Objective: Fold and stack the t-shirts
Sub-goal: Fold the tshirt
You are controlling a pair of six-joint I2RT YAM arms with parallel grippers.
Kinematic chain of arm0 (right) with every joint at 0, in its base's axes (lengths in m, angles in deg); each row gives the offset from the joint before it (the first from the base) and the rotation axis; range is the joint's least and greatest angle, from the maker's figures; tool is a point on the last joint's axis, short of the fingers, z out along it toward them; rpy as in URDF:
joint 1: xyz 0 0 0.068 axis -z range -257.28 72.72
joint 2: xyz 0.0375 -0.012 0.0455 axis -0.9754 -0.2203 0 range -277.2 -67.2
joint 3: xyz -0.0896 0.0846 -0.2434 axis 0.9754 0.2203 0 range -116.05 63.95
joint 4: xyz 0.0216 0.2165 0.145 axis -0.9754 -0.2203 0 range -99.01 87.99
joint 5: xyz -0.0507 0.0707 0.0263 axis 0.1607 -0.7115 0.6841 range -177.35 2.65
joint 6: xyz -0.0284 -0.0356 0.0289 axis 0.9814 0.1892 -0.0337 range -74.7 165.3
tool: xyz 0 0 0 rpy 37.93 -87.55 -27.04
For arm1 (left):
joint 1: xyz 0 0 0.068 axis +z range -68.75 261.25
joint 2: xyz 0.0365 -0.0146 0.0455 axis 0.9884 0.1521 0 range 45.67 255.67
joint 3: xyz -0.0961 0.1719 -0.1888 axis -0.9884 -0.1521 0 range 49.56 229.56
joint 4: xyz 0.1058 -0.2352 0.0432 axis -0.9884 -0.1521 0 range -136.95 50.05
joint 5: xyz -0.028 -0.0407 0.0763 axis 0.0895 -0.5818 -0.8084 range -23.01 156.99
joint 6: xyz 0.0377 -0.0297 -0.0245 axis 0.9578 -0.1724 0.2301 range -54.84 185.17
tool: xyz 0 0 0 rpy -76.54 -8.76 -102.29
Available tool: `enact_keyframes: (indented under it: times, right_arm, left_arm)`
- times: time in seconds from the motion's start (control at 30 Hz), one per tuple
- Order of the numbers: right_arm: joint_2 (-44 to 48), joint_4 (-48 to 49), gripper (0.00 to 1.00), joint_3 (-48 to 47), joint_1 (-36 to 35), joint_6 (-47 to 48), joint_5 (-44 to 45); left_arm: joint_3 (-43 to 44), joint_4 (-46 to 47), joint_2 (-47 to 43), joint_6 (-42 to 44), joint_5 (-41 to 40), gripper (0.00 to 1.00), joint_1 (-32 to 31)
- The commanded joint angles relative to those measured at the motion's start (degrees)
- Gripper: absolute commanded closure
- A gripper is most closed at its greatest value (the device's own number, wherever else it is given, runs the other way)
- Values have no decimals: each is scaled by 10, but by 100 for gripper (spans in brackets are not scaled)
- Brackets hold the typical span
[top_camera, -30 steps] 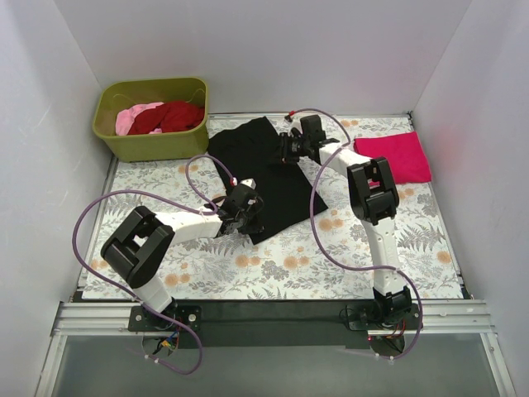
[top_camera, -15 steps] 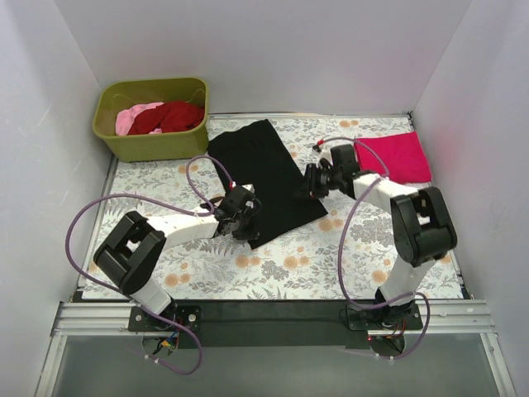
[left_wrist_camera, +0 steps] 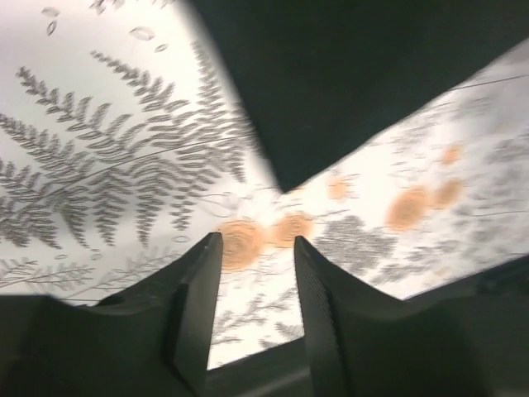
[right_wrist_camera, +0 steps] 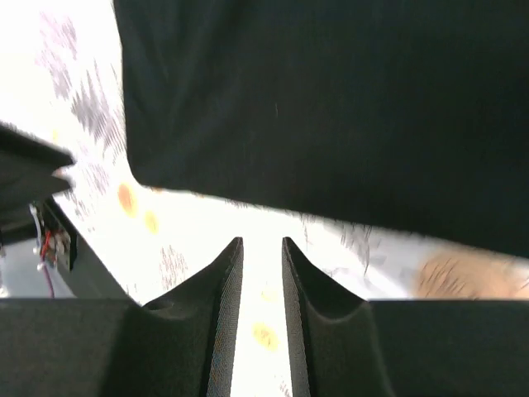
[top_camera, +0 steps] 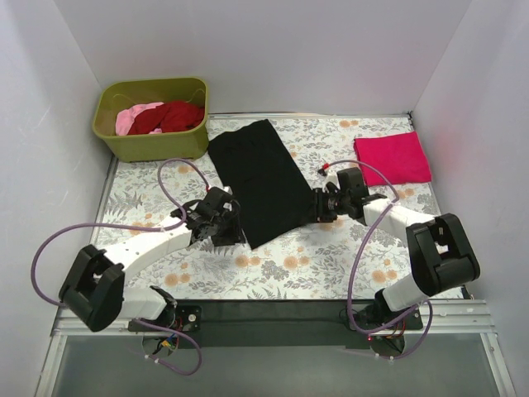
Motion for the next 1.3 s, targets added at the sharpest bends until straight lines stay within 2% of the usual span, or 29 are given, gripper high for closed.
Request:
enact_keyframes:
  times: [0.0,0.17,0.33,0.47,0.67,0.77,0.9,1.0,1.03,1.13,1.27]
  right_arm:
    - [-22,27,71,-58,17,24,18]
    - [-83,27,71,-81,56,26,25]
    - [-105,18,72,-35,71,-9,32]
    - [-56,18,72,45,51,-48,40]
    - [99,27,73,145,-30,-157,63]
    - [169,35,72,161,-51,-173,66]
    - [180,103,71,137,-72,-143,-12]
    - [123,133,72,87,-116,-120,-64]
    - [105,140,71,75,-130,-118,-72]
    - [25,155,73,16,-181,-99,-89]
    - [-67,200,76,-4,-197,-109,-106]
  left_arm:
    - [8,27,-57,-46,13,60,-1]
    - [-4,39,-90,-89,6,53,-1]
    - [-20,44,-99,-122,8,47,-1]
    - [-6,8,-83,-118,7,46,-2]
    - [0,-19,-97,-112,-4,47,-1]
    - [-12,-16,-106,-113,15,50,-1]
    - [-40,22,-107,-118,51,64,-1]
    - [-40,41,-84,-117,65,72,-2]
    - [-38,44,-77,-113,66,78,-1]
    - [-35,58,-46,-110,68,83,-2]
    - [-37,59,-4,-105,69,85,-1]
